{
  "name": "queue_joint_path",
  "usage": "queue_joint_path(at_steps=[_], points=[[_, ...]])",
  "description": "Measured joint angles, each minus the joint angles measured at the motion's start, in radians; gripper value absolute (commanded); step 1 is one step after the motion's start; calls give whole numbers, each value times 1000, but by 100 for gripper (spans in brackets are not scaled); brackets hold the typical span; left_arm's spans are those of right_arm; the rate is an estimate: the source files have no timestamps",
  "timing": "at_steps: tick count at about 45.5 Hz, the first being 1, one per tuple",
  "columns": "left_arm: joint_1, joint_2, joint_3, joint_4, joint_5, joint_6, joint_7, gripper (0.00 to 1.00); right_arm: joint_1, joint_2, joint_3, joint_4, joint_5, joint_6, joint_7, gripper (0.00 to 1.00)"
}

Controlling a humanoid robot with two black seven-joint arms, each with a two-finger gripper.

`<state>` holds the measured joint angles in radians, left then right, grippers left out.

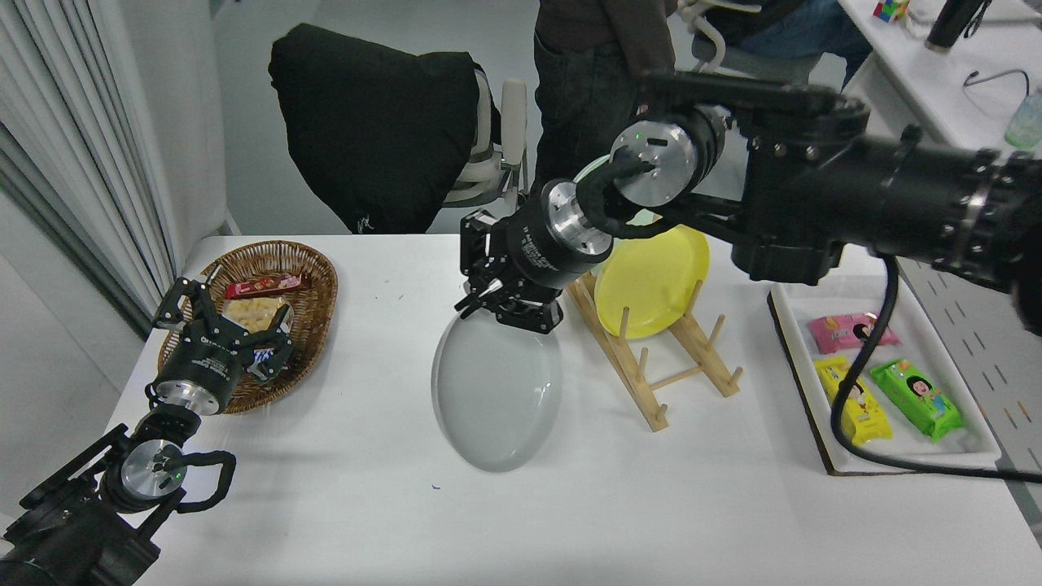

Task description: Place the plate on the table

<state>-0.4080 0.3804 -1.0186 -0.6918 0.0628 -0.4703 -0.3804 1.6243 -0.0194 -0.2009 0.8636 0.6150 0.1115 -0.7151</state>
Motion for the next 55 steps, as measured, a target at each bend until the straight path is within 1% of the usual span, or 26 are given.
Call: queue_joint_path(at_steps=[12, 21, 34, 39, 46, 55], points=[[0, 0, 0, 0, 0, -1, 0, 98, -111, 13, 21, -60, 16, -37, 3, 0], [0, 0, 0, 0, 0, -1, 0, 98, -181, 17, 53, -119, 13, -91, 3, 0], [0, 0, 0, 0, 0, 0, 0, 98, -274, 18, 165, -172, -96, -191, 5, 0], [0, 0, 0, 0, 0, 0, 0, 98, -298, 19, 191, -178, -131, -206, 5, 0], [0, 0, 0, 0, 0, 0, 0, 98, -326, 19, 249, -184, -240, -219, 6, 0], [0, 0, 0, 0, 0, 0, 0, 98, -362, 19, 316, -195, -289, -227, 8, 0]])
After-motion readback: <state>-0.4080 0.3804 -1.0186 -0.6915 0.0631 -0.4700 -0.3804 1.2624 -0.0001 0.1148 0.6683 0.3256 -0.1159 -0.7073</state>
